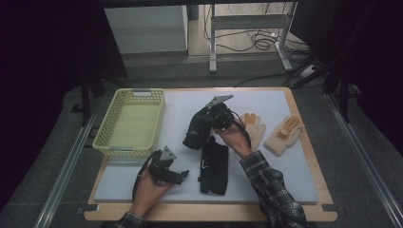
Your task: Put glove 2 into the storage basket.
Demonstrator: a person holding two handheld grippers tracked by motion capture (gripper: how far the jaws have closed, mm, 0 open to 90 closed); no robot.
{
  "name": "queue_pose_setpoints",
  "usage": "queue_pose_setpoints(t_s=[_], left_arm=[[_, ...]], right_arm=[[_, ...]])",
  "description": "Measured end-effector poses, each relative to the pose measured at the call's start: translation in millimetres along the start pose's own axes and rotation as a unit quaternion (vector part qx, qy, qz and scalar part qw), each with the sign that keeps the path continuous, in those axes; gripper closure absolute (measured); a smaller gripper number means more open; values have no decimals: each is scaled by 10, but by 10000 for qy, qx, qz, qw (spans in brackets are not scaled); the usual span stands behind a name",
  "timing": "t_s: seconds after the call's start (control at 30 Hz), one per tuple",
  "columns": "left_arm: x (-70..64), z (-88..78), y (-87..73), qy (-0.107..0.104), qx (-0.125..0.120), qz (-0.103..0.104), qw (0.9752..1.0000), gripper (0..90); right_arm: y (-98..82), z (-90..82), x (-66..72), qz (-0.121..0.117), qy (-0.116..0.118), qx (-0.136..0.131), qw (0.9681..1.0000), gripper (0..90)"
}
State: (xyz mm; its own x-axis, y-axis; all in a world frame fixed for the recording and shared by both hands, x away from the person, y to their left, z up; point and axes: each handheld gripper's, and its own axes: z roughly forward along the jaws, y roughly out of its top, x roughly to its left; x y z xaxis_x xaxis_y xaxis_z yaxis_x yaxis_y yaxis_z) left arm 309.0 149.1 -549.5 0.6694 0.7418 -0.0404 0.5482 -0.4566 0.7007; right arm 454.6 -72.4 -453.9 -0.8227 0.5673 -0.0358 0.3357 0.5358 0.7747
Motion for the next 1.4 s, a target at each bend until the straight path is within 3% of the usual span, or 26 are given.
queue_pose_setpoints(t_s=[0.3, 0.4, 0.53, 0.63, 0.67, 0.8, 0.87, 0.9, 1.0, 1.1, 1.13, 1.27, 1.4], left_arm=[[1, -1, 1, 11, 5, 14, 10000, 56], [-1, 0, 1, 2, -9, 0, 10000, 56], [-3, 2, 1, 9, -21, -16, 10000, 56], [-4, 2, 1, 4, -18, -23, 10000, 56], [-4, 2, 1, 3, -19, -24, 10000, 56], [-8, 3, 0, 10, -25, -48, 10000, 56], [-5, 3, 1, 4, -24, -30, 10000, 56], [-4, 3, 1, 14, -24, -17, 10000, 56], [-6, 3, 0, 9, -28, -31, 10000, 56], [-5, 2, 0, 6, -22, -24, 10000, 56], [-6, 3, 0, 3, -24, -27, 10000, 56], [-8, 3, 0, 11, -27, -47, 10000, 56], [-5, 2, 1, 2, -24, -33, 10000, 56]], right_arm=[[-59, -450, 207, -257, 404, -214, 9986, 885], [-178, -693, 318, -399, 594, -279, 9970, 885], [-348, -849, 401, -445, 831, -297, 9951, 885], [-447, -897, 445, -513, 919, -265, 9941, 885], [-551, -911, 482, -523, 1053, -251, 9927, 885], [-701, -879, 521, -595, 1125, -193, 9917, 885], [-803, -809, 531, -603, 1154, -110, 9914, 884], [-891, -717, 533, -756, 1023, 8, 9919, 882], [-978, -625, 529, -914, 1021, 88, 9905, 870], [-1079, -514, 475, -708, 1130, 93, 9910, 829], [-1094, -508, 452, -567, 1112, 88, 9921, 756], [-1060, -624, 439, -485, 860, 14, 9951, 673], [-1071, -745, 400, -342, 687, -63, 9970, 663]])
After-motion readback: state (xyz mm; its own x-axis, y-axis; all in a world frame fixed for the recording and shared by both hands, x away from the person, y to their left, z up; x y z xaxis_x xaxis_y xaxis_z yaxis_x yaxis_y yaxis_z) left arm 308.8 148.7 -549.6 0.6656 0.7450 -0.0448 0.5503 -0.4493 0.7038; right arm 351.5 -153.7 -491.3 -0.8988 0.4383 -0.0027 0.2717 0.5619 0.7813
